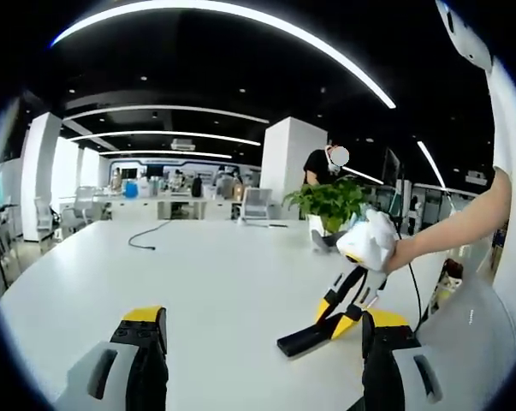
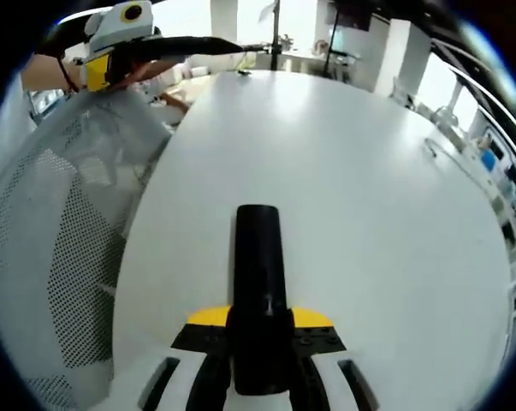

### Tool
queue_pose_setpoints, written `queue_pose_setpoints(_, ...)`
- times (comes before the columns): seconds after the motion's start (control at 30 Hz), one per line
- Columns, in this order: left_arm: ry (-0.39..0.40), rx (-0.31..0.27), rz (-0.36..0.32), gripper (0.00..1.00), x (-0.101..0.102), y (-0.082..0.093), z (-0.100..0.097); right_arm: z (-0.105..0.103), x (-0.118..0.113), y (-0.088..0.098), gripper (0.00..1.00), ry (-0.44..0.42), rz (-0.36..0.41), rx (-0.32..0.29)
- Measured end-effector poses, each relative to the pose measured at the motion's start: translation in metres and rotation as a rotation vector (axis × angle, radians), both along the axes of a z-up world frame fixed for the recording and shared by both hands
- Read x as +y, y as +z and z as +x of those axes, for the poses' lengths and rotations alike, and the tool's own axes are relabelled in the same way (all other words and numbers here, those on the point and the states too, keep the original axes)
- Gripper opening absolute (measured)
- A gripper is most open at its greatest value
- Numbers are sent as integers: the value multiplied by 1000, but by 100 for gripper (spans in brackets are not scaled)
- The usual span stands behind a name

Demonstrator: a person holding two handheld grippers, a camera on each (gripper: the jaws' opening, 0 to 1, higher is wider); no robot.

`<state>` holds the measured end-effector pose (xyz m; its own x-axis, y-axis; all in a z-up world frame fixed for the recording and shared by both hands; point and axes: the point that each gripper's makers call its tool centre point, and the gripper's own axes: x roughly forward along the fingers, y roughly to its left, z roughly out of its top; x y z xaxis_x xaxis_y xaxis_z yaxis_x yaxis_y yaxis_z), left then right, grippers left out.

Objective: Press the specified remote control buttons in sequence, fully releasing each button before pressing the next.

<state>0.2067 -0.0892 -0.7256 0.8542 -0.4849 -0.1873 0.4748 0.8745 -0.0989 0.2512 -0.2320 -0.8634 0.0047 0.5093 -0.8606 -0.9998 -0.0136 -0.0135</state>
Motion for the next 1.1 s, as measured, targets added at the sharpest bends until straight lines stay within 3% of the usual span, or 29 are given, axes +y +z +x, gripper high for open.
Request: queue_pose_setpoints(1.1,12,18,18,96,3,-4,1,32,-8,1,21,-31,-33,-1)
